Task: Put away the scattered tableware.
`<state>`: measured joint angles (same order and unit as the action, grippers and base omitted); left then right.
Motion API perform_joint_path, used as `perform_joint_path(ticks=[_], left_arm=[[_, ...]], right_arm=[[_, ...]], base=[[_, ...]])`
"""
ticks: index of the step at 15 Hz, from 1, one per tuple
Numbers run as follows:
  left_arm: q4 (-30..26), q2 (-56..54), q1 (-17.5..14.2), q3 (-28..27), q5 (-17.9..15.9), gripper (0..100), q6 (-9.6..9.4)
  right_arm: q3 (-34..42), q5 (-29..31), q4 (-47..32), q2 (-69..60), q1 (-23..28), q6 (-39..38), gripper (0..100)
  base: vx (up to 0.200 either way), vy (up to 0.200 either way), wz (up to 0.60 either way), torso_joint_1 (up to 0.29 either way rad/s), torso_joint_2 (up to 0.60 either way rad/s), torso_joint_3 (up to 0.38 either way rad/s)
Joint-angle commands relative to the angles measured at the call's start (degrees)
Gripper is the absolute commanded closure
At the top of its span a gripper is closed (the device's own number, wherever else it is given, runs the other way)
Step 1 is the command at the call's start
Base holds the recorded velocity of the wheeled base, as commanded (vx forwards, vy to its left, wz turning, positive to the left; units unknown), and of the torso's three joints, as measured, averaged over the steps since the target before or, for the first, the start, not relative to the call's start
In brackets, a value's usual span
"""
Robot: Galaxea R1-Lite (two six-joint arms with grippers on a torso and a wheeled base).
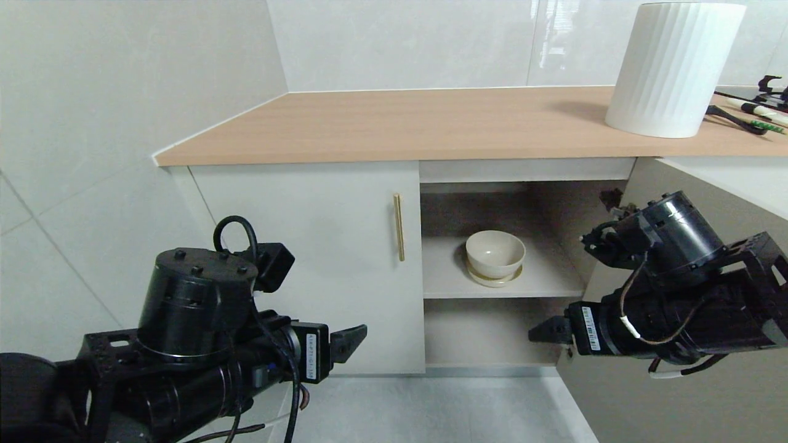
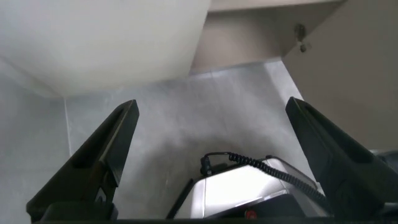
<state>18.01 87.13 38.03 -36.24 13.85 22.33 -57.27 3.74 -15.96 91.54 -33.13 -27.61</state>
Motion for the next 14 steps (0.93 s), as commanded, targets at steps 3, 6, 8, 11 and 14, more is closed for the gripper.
perform_joint_path(ticks=[3,6,8,11,14], left_arm=[[0.01,0.24,0.02,-0.06,0.04,0,-0.01],[0.01,0.68,0.02,0.03,-0.05,0,-0.01],[0.01,0.94,0.11,0.03,0.04,0,-0.01],[0.01,1.03,0.11,0.03,0.04,0,-0.01],[0.01,1.03,0.2,0.03,0.04,0,-0.01]], right_arm=[[0.14,0.04,0.05,-0.31,-0.18,0.01,0],[0.14,0.12,0.05,-0.84,-0.35,-0.07,0],[0.14,0.12,0.05,-1.28,-0.88,-0.07,0],[0.23,0.12,-0.04,-1.28,-0.97,-0.07,0],[0.23,0.12,-0.04,-1.28,-1.06,-0.07,0]], base=[[-0.2,0.0,0.0,0.001,0.0,0.002],[-0.2,0.0,0.0,-0.002,0.0,0.005],[-0.2,0.0,0.0,0.002,0.0,0.0],[-0.2,0.0,0.0,0.002,0.0,-0.001],[-0.2,0.0,0.0,0.004,0.0,-0.001]])
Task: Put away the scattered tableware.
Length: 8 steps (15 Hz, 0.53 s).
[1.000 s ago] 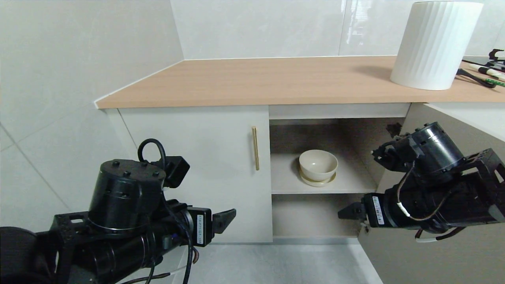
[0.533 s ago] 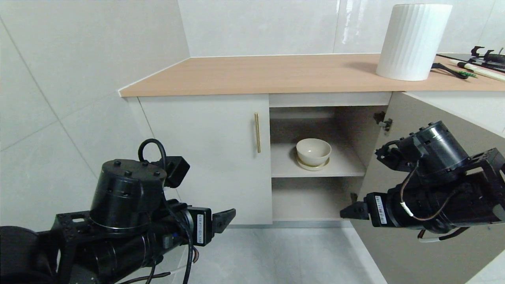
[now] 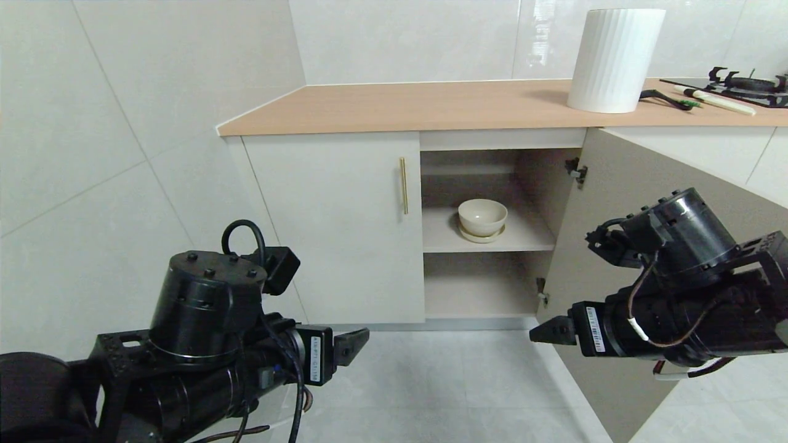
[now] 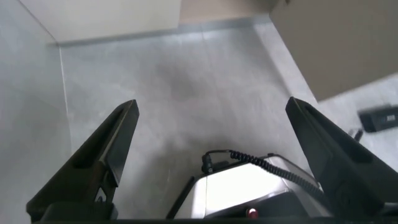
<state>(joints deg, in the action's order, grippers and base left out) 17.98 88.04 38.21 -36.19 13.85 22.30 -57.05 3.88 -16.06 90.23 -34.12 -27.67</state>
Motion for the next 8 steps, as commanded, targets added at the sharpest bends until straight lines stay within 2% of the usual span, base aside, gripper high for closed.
perform_joint_path(ticks=[1,2,8], left_arm=[[0.12,0.03,0.03,-0.02,0.04,0,0.03],[0.04,0.03,-0.06,-0.02,0.04,0,0.03],[-0.05,0.47,0.03,0.16,0.04,0,-0.15]], right_arm=[[0.01,-0.01,0.06,0.03,-0.07,0.07,0],[0.1,-0.01,0.06,0.03,-0.51,-0.01,0],[2.3,0.17,-0.03,-1.9,-0.77,0.07,0]], base=[[-0.2,0.0,0.0,-0.002,0.01,0.002],[-0.2,0.0,0.0,-0.002,0.0,0.002],[0.0,0.0,0.0,0.0,0.0,0.0]])
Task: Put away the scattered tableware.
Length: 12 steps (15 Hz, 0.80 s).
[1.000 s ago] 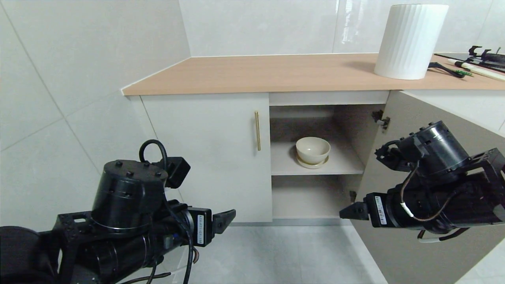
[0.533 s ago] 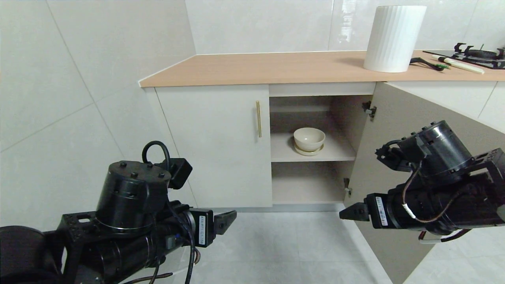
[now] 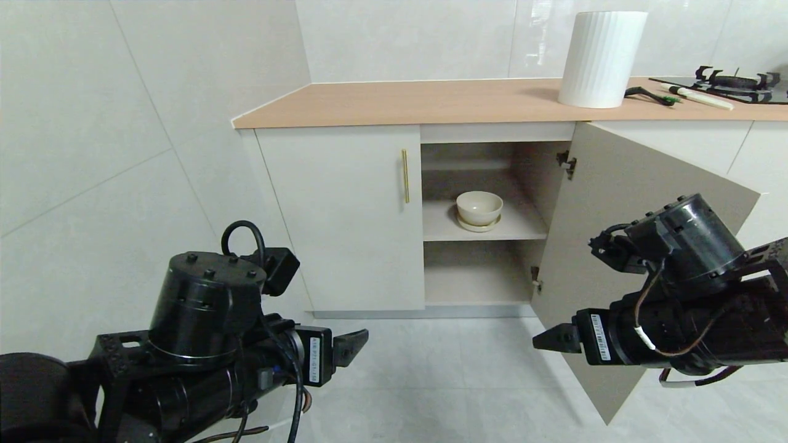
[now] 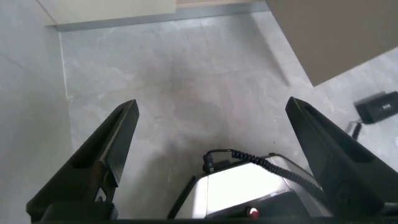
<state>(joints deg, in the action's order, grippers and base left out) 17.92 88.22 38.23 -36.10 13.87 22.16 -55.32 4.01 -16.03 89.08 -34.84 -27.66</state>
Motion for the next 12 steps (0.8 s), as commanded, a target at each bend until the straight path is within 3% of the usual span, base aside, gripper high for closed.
perform_joint_path(ticks=[1,3,7,12], left_arm=[[0.01,0.46,-0.09,0.06,0.1,0,-0.01],[0.1,0.46,-0.09,-0.03,0.1,0,-0.01],[0.1,0.19,0.0,-0.03,0.28,0,-0.1],[0.1,0.02,-0.09,-0.03,0.28,0,-0.1]], right_arm=[[0.74,0.12,-0.05,-1.54,-0.05,0.06,0],[1.0,0.47,-1.55,-3.12,-0.23,0.06,0],[4.34,0.82,-5.06,-8.83,-0.05,-0.11,0],[6.98,0.65,-4.8,-10.85,3.9,-2.57,0]], base=[[0.0,0.0,0.0,0.0,0.0,0.0],[0.0,0.0,0.0,0.0,0.0,0.0],[0.0,-0.2,0.0,0.001,0.01,0.005],[0.0,-0.2,0.0,0.003,0.0,0.003]])
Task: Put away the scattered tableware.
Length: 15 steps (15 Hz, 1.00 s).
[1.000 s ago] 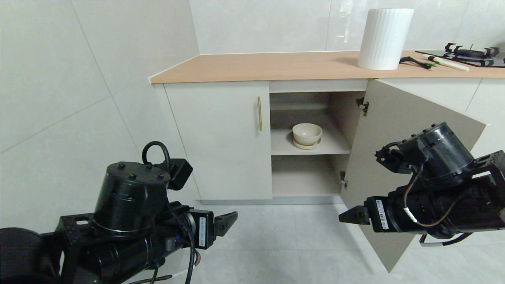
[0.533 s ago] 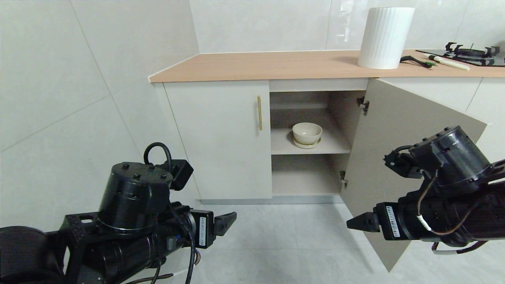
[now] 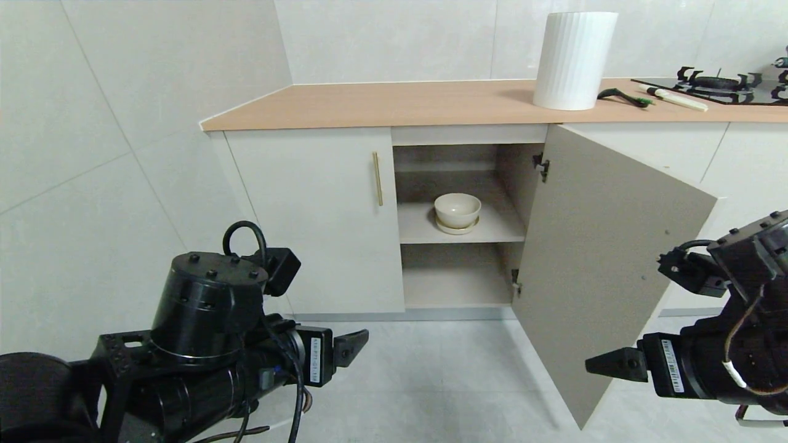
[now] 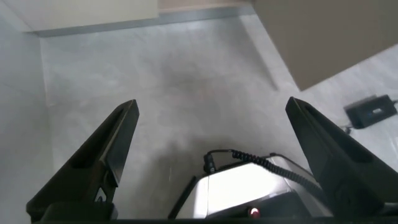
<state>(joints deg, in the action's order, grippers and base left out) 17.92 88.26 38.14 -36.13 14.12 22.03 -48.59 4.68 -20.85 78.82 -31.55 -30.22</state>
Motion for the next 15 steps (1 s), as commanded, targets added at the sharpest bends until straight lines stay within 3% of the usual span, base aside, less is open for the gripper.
perform_joint_path(ticks=[1,5,9,12,15], left_arm=[[0.1,-0.02,0.0,0.01,0.03,0,0.03],[0.1,-0.02,0.0,0.01,0.03,0,0.03],[0.19,-0.11,0.0,-0.08,0.03,0,0.03],[0.36,-0.46,-0.26,-0.17,0.03,0,0.03],[0.45,-0.46,-1.32,-0.34,0.03,0,0.03]], right_arm=[[0.16,-0.11,0.1,-0.07,2.81,-0.01,0],[-0.19,-0.2,1.33,1.6,15.2,0.34,0],[-4.05,-0.02,9.86,7.31,28.39,2.45,0],[-9.42,0.59,15.84,16.98,32.52,2.1,0],[-11.79,3.23,20.14,23.66,32.52,1.66,0]], base=[[0.0,-0.2,0.0,-0.002,0.0,0.002],[0.0,-0.2,0.0,0.0,0.0,0.006],[0.0,0.0,0.0,0.0,0.0,0.0],[0.0,0.0,0.0,0.0,0.0,0.0],[0.0,0.0,0.0,0.0,0.0,0.0]])
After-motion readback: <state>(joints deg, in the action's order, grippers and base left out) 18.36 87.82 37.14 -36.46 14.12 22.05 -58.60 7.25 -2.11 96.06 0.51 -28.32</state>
